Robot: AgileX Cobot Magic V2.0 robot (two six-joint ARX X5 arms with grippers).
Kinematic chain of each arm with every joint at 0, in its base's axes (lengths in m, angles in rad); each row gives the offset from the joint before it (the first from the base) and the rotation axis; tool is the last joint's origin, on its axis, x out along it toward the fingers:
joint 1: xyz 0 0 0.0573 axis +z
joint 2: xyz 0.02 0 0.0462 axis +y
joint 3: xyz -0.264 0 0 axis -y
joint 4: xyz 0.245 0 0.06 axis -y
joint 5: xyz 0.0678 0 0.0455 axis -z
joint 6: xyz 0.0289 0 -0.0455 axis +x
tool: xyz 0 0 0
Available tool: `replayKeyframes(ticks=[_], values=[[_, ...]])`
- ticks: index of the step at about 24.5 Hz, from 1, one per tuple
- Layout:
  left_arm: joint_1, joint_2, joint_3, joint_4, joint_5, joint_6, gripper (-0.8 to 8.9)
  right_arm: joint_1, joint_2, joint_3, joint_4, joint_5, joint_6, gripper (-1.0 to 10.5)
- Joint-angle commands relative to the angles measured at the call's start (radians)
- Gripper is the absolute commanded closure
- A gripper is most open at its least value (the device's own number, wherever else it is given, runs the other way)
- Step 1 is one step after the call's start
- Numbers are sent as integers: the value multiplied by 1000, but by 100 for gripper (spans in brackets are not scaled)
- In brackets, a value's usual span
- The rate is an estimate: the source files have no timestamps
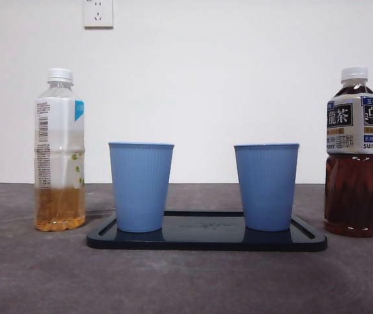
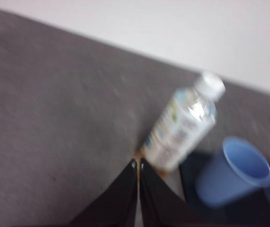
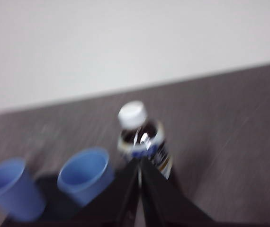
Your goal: Pour the drink into the cup
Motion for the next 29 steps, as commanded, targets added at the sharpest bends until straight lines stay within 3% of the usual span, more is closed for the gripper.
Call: replayKeyframes(ticks=[1,7,19,20,23,24,29], values=[[2,63,47,-44,84,112,804,-2,68,56,-84,-60,-77,940],[-13,180,106,-149,227,207,804,2,188,130,-254,-174,-167,940],[-89,223,122,-215,286,260,799,65,216,136,-355,-192,-227,940],[-89,223,122,-215,286,259,741,65,216,136,-352,-192,-227,924],[-89,223,122,-214,286,256,381,65,216,136,-345,-191,-226,614],[-89,223,123,-214,286,256,308,65,216,136,-343,-189,-217,584],[-89,223,122,-214,286,256,312,65,216,135,-327,-182,-185,584]])
